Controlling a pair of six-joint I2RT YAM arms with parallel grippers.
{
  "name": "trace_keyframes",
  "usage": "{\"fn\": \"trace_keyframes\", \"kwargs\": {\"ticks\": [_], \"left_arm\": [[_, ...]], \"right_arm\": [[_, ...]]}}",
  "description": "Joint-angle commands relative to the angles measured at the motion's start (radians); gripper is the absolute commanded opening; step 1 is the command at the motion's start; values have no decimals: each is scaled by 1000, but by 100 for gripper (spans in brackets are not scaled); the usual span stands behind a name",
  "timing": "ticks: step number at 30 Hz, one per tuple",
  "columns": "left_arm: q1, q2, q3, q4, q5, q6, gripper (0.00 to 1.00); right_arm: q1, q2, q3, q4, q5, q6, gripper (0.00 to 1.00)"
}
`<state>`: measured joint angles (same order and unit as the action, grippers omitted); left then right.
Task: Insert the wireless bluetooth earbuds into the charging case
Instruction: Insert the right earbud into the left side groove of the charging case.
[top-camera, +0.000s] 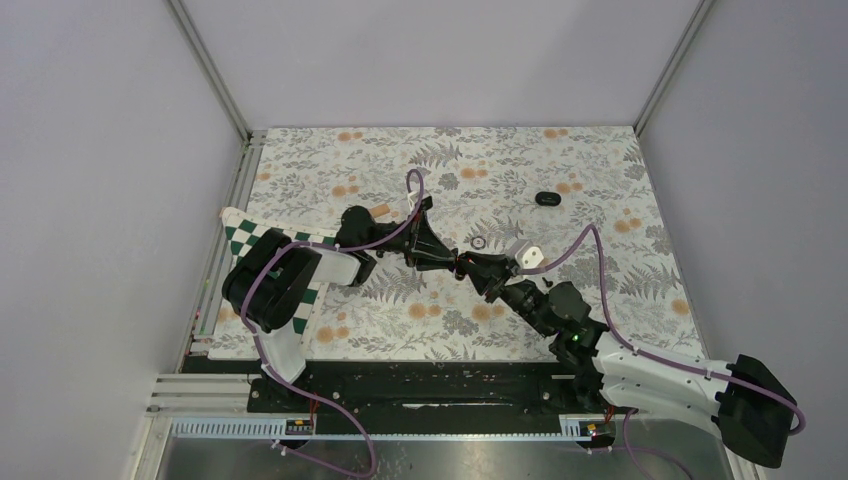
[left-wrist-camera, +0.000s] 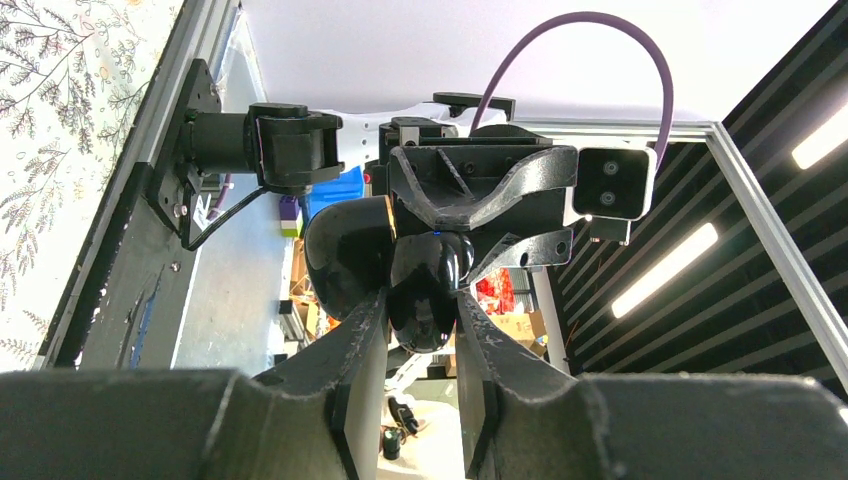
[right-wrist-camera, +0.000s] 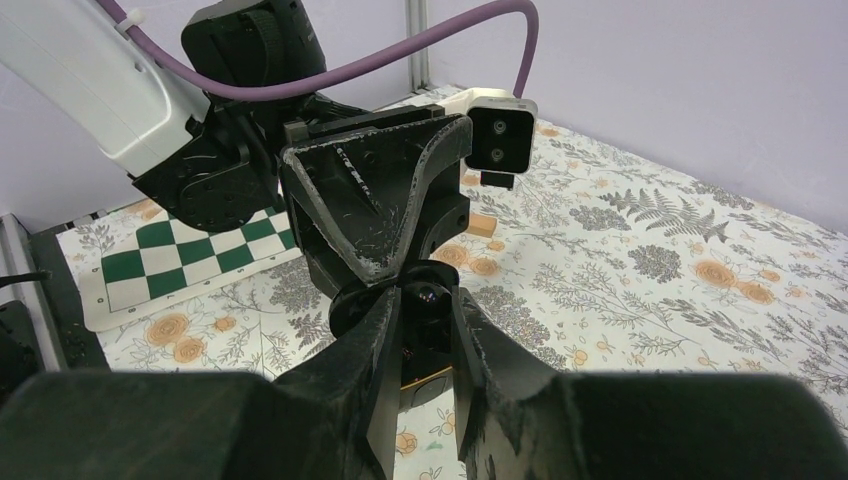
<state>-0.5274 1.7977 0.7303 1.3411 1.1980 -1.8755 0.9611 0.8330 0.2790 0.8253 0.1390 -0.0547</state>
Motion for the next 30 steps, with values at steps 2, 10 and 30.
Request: {"fn": "trace_keyframes", "kwargs": {"ticks": [2, 10, 30], "left_arm": [[1, -32, 3, 76, -9, 5, 0], [1, -31, 6, 77, -6, 6, 0], [1, -40, 0, 81, -11, 7, 0]], "right_arm": [[4, 16, -2, 60, 4, 6, 0], [4, 23, -11, 64, 8, 12, 0], [4, -8, 1, 31, 26, 30, 55]]}}
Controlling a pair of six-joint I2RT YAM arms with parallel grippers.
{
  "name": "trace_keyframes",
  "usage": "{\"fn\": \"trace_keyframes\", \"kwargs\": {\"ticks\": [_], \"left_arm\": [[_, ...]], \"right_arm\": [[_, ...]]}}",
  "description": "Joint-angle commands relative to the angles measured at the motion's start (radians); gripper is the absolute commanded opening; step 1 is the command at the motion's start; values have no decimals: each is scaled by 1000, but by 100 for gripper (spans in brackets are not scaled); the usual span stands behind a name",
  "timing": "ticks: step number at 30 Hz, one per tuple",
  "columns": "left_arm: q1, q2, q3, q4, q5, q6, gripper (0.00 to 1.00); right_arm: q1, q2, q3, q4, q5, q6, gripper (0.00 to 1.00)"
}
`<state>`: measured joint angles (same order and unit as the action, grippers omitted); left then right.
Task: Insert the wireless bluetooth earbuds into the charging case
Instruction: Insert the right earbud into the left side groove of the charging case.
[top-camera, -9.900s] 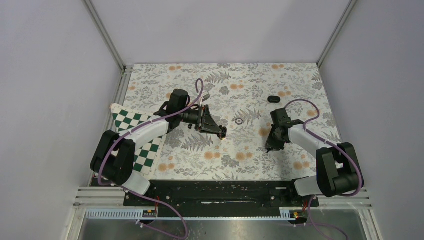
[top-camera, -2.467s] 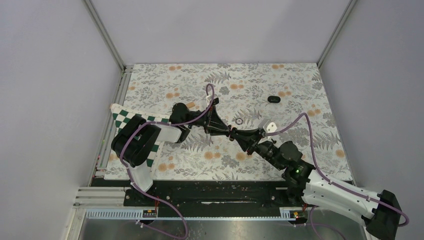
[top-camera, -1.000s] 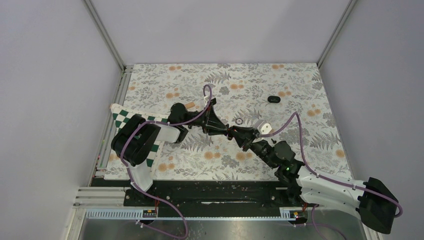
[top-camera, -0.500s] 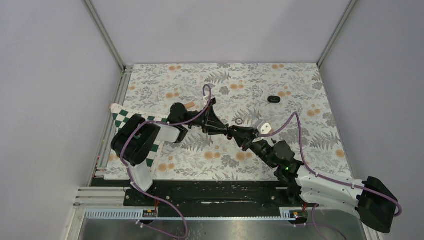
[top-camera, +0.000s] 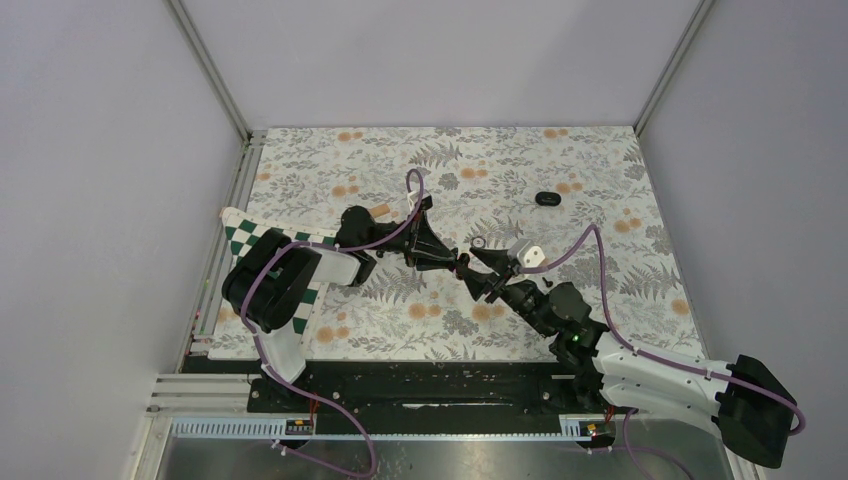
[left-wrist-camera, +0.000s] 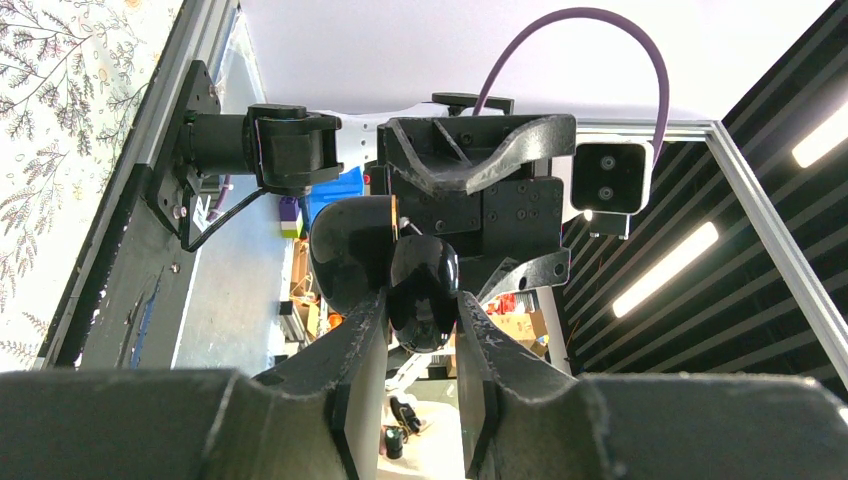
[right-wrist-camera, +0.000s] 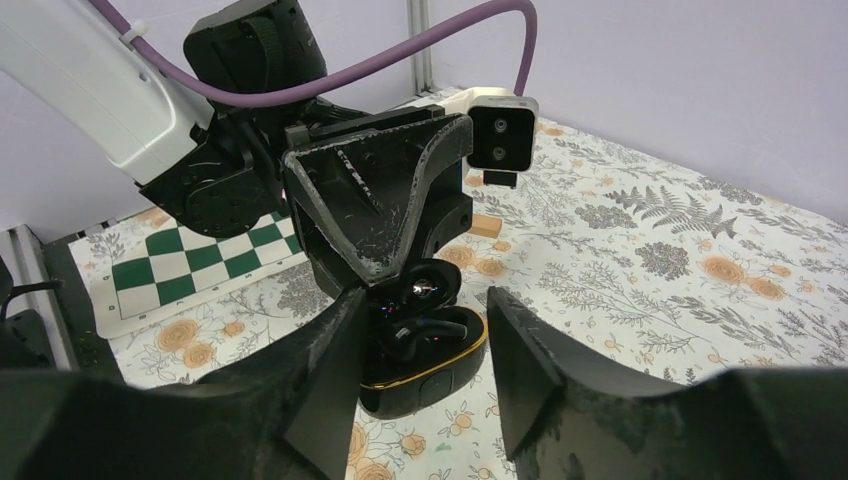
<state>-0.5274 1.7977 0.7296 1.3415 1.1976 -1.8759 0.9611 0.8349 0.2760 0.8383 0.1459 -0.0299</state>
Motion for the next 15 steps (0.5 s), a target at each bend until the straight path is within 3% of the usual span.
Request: {"fn": "trace_keyframes", "kwargs": {"ticks": [1, 10, 15], "left_arm": [[2, -41, 1, 80, -10, 8, 0], [1, -40, 4, 78, -8, 6, 0], [1, -33, 2, 80, -7, 8, 0]], "right_arm": [[4, -12, 5, 23, 22, 10, 60], [4, -54, 50, -29, 74, 9, 79], [3, -108, 80, -54, 104, 15, 99]]}}
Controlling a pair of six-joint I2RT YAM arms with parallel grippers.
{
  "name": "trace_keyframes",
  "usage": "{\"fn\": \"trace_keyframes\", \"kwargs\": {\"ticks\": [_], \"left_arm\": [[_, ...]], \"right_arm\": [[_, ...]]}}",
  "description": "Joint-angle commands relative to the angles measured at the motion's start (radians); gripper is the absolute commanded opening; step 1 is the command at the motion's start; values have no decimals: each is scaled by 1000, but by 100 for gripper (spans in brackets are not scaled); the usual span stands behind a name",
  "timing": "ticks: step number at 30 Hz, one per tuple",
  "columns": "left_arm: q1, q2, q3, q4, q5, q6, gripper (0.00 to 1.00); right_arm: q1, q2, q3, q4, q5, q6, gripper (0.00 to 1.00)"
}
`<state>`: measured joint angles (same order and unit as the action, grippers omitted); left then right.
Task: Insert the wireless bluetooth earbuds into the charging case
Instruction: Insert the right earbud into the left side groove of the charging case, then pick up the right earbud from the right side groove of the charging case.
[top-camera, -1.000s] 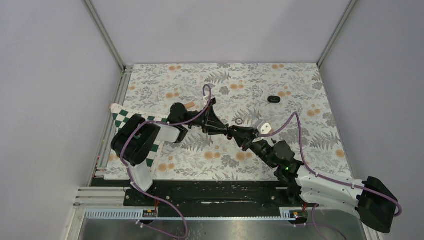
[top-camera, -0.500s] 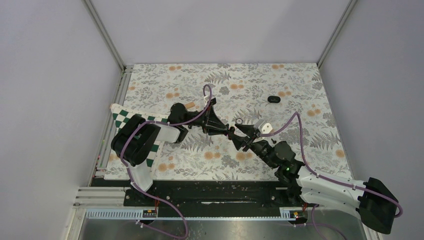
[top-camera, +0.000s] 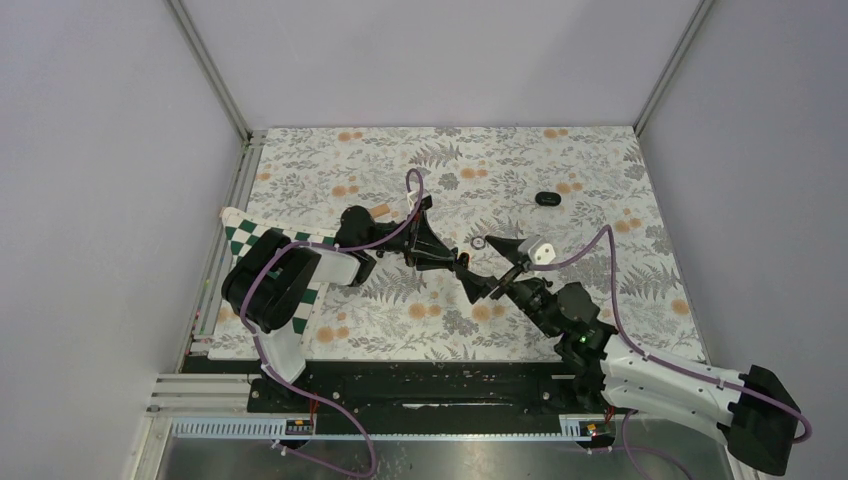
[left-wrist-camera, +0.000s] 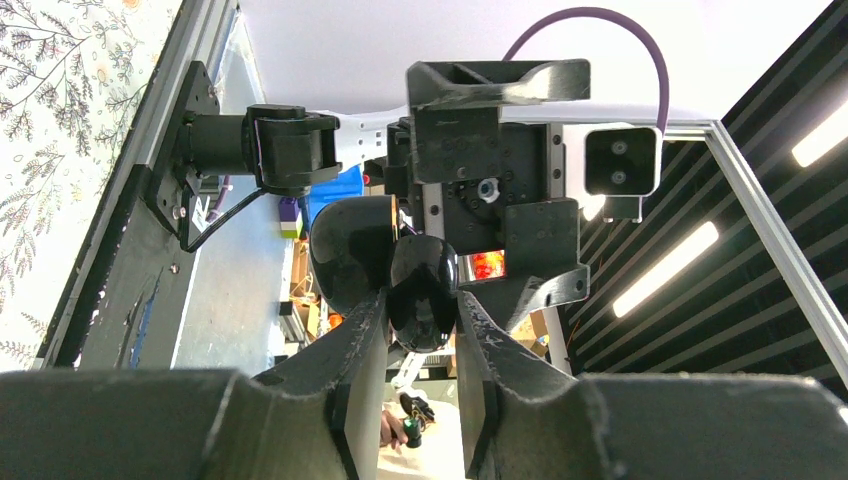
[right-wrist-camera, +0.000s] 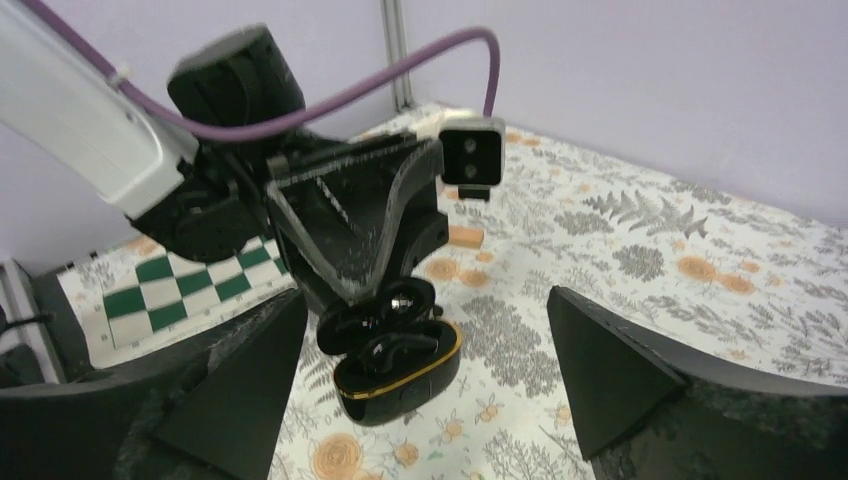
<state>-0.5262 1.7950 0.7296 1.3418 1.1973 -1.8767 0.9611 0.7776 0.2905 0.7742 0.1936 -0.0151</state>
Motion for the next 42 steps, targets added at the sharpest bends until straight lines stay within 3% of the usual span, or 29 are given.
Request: {"fn": "trace_keyframes", "kwargs": {"ticks": [1, 8, 14, 17, 20, 22, 24, 26, 28, 33, 38, 42], "left_arm": [[1, -31, 1, 80, -7, 8, 0], [0, -23, 3, 79, -5, 10, 0], [0, -40, -3, 54, 14, 55, 0], [0, -75, -7, -34, 34, 151, 0], [0, -128, -2, -247, 44, 336, 0], [0, -170, 14, -452, 45, 507, 0], [0, -214, 59, -764, 23, 743, 0], [0, -244, 162, -1214, -44, 1065, 0], [-3, -245, 231, -1448, -76, 1248, 0], [-1, -214, 250, -1469, -68, 1239, 0], [-1, -203, 239, -1437, -62, 1217, 0], [0, -180, 236, -1414, -55, 1190, 0]], "right_arm": [[3, -64, 64, 14, 73, 6, 100], [4, -135, 76, -47, 205, 126, 99], [3, -154, 232, -440, 321, 226, 98], [-1, -168, 282, -596, 326, 313, 81], [-26, -178, 338, -778, 310, 427, 47], [-40, -173, 372, -883, 285, 485, 39], [-47, -164, 394, -957, 270, 540, 40], [-47, -154, 411, -1009, 260, 586, 43], [-47, -143, 421, -1043, 237, 629, 48], [-47, -71, 433, -1037, 138, 706, 52], [-47, -68, 367, -958, 200, 809, 57], [-47, -40, 374, -942, 180, 799, 56]]}}
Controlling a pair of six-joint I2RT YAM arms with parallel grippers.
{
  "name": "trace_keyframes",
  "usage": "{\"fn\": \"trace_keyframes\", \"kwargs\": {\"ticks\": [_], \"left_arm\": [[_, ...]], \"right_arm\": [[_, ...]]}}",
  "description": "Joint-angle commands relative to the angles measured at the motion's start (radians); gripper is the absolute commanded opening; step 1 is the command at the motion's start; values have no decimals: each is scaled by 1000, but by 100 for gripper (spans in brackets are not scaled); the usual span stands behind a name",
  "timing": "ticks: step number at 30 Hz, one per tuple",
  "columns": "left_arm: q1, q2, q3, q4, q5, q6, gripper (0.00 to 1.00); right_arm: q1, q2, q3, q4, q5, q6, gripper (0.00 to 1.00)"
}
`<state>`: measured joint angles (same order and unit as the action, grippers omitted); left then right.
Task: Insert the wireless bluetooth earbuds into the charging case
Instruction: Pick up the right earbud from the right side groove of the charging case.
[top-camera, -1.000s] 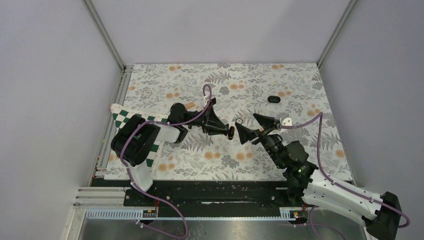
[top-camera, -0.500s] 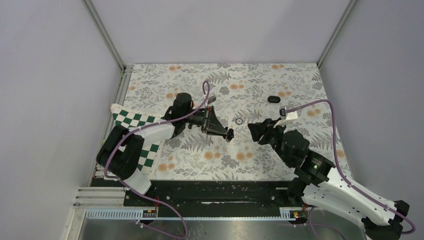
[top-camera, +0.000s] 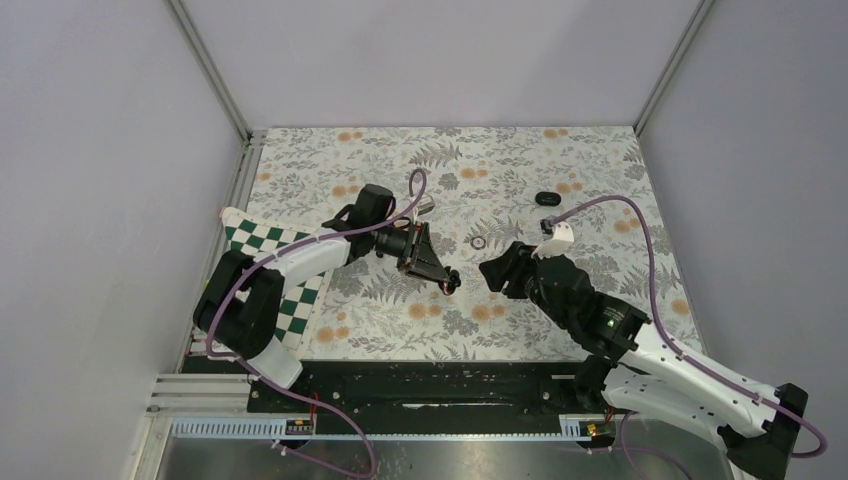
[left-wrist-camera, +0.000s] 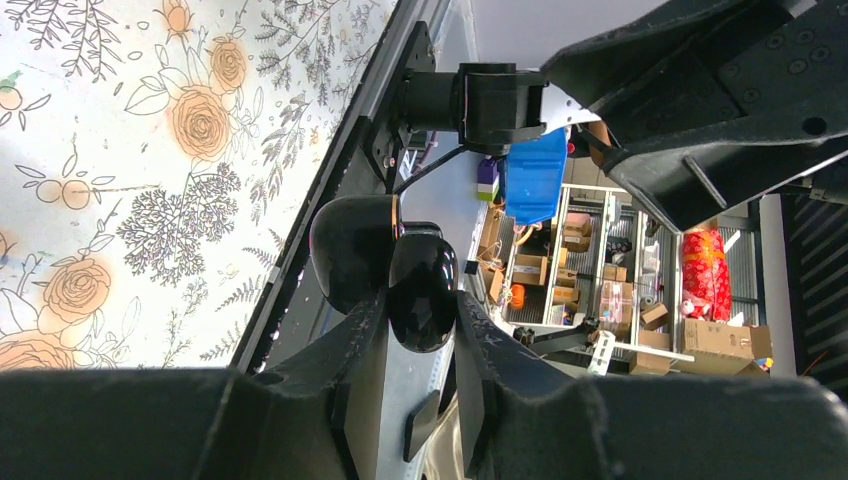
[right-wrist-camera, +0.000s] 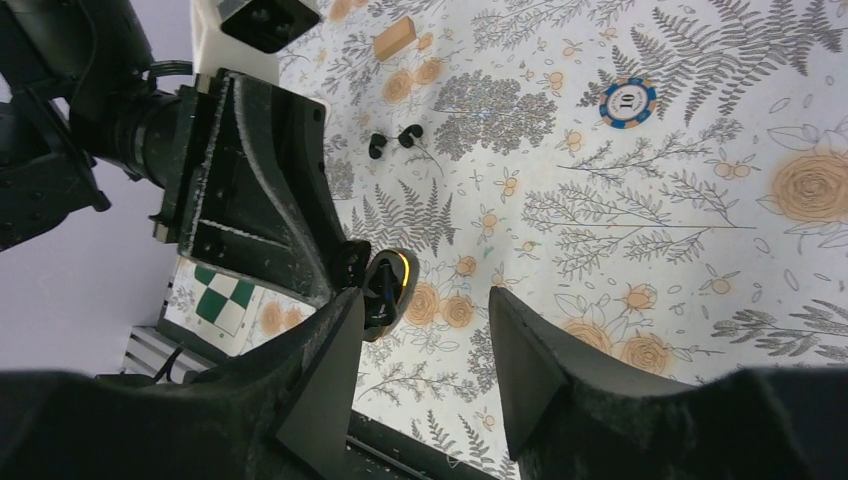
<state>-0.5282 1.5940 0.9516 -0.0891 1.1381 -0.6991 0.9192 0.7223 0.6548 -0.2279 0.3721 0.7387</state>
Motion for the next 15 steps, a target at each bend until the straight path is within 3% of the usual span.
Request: {"fn": "trace_keyframes", "kwargs": {"ticks": [1, 10, 15], "left_arm": [[1, 30, 11, 32, 6, -2, 0], [1, 60, -59, 291, 22, -217, 0], [0, 59, -61, 303, 21, -230, 0]], "right_arm": [[-5, 30, 7, 80, -34, 31, 56], [-5, 61, -132, 264, -142, 128, 56], [-5, 87, -136, 256, -176, 133, 43]]}}
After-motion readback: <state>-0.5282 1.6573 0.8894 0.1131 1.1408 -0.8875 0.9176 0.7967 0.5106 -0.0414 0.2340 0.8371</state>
